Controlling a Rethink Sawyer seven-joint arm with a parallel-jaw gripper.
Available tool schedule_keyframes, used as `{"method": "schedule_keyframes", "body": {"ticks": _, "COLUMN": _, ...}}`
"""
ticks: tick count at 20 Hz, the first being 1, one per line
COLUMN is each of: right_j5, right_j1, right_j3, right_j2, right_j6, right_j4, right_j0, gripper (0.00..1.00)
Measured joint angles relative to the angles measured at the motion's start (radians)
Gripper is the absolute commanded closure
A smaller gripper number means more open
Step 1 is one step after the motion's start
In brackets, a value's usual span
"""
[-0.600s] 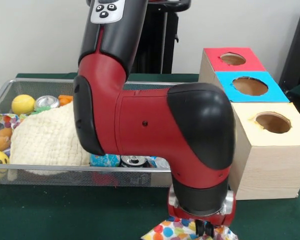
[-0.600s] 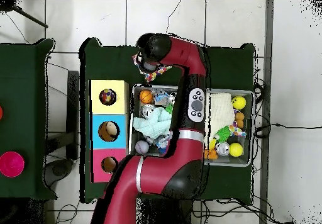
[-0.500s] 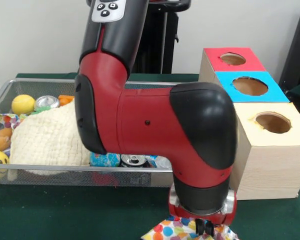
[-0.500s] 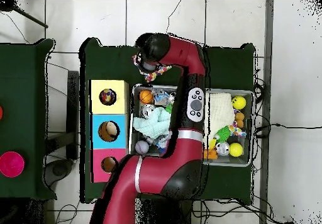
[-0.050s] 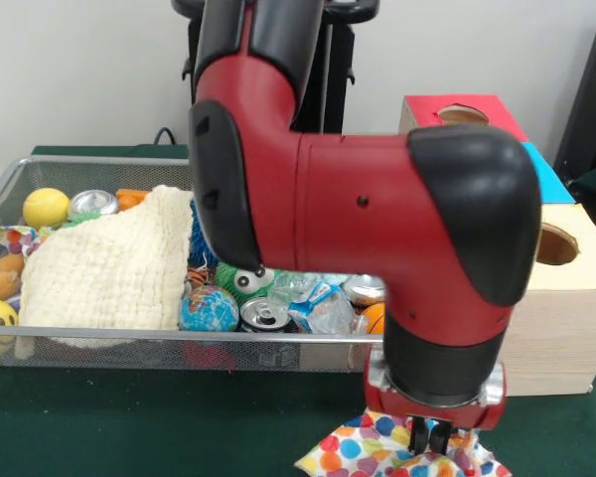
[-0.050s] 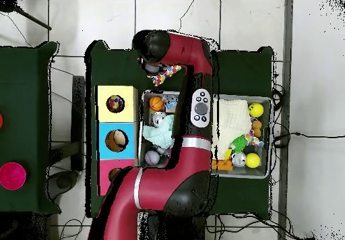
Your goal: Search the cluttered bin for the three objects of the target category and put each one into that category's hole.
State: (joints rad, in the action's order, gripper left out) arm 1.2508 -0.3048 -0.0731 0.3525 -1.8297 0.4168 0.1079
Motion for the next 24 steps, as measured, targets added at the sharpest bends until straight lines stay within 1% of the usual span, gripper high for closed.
{"method": "schedule_keyframes", "body": {"ticks": 10, "right_j5": 0.0, "right_j1": 0.062, "right_j3": 0.0, "right_j2": 0.032, "right_j6": 0.0, "right_j4": 0.003, "right_j0": -0.001, "gripper": 1.0}}
{"method": "schedule_keyframes", "body": {"ticks": 15, "right_j5": 0.002, "right_j1": 0.092, "right_j3": -0.012, "right_j2": 0.033, "right_j6": 0.0, "right_j4": 0.002, "right_j0": -0.002, "gripper": 1.0}}
{"method": "schedule_keyframes", "body": {"ticks": 20, "right_j5": 0.005, "right_j1": 0.175, "right_j3": -0.131, "right_j2": 0.031, "right_j6": 0.0, "right_j4": -0.006, "right_j0": -0.024, "gripper": 1.0}}
{"method": "schedule_keyframes", "body": {"ticks": 21, "right_j5": 0.0, "right_j1": 0.226, "right_j3": -0.216, "right_j2": 0.03, "right_j6": 0.0, "right_j4": -0.009, "right_j0": -0.04, "gripper": 1.0}}
{"method": "schedule_keyframes", "body": {"ticks": 22, "right_j5": -0.001, "right_j1": 0.253, "right_j3": -0.258, "right_j2": 0.03, "right_j6": 0.0, "right_j4": -0.012, "right_j0": -0.048, "gripper": 1.0}}
{"method": "schedule_keyframes", "body": {"ticks": 23, "right_j5": -0.007, "right_j1": 0.323, "right_j3": -0.371, "right_j2": 0.03, "right_j6": 0.0, "right_j4": -0.016, "right_j0": -0.071, "gripper": 1.0}}
{"method": "schedule_keyframes", "body": {"ticks": 24, "right_j5": -0.008, "right_j1": 0.343, "right_j3": -0.404, "right_j2": 0.03, "right_j6": 0.0, "right_j4": -0.016, "right_j0": -0.078, "gripper": 1.0}}
